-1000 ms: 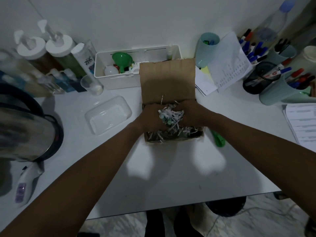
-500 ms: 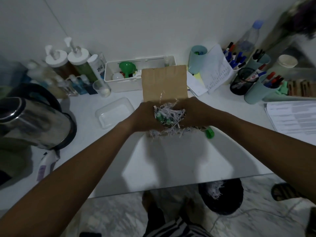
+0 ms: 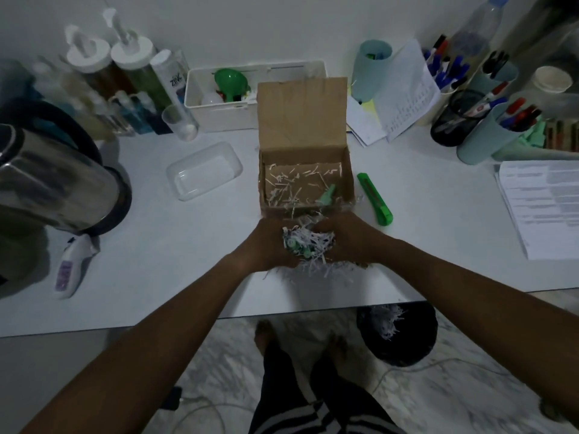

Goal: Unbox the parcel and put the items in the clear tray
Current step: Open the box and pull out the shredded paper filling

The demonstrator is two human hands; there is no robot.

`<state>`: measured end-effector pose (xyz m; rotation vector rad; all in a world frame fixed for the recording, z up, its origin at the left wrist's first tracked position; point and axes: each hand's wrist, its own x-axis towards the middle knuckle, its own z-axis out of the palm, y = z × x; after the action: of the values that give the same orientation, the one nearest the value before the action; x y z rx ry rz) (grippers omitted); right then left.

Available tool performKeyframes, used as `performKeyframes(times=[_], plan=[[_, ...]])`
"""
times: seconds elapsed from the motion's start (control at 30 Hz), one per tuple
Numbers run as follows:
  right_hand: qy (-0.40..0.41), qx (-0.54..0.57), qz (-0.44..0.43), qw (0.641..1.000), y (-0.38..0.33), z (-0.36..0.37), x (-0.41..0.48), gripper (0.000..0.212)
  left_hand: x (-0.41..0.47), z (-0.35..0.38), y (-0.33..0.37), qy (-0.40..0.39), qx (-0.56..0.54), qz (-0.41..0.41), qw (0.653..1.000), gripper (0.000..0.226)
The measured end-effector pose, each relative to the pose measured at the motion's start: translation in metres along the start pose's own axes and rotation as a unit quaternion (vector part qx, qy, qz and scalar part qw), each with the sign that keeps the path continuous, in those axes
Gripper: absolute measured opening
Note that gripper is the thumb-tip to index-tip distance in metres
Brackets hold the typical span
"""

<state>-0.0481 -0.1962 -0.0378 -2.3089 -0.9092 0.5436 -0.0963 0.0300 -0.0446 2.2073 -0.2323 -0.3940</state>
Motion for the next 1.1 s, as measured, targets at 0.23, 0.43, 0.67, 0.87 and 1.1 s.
performKeyframes(times=[0.23, 0.43, 0.67, 0.87, 1.1], plan=[[0.005, -0.053, -0.017, 0.998, 0.021, -0.007, 0.039, 0.045, 0.034, -0.009, -0.018, 0.030, 0.021, 0.015, 0.999, 0.059], [-0.012, -0.109, 0.018, 0.994, 0.025, -0.003, 0.040, 0.059, 0.033, -0.017, -0.012, 0.015, 0.091, 0.029, 0.995, 0.051], [0.048, -0.195, 0.054, 0.978, 0.037, 0.013, 0.000, 0.085, 0.003, -0.003, -0.035, 0.042, 0.277, 0.099, 0.955, 0.081], [0.043, -0.165, 0.117, 0.978, 0.032, 0.026, -0.017, 0.093, -0.004, 0.008, -0.041, 0.047, 0.253, 0.078, 0.963, 0.098], [0.174, -0.154, 0.094, 0.968, 0.011, 0.022, -0.021, 0.056, -0.004, 0.006, -0.028, 0.094, 0.206, 0.149, 0.963, 0.054]])
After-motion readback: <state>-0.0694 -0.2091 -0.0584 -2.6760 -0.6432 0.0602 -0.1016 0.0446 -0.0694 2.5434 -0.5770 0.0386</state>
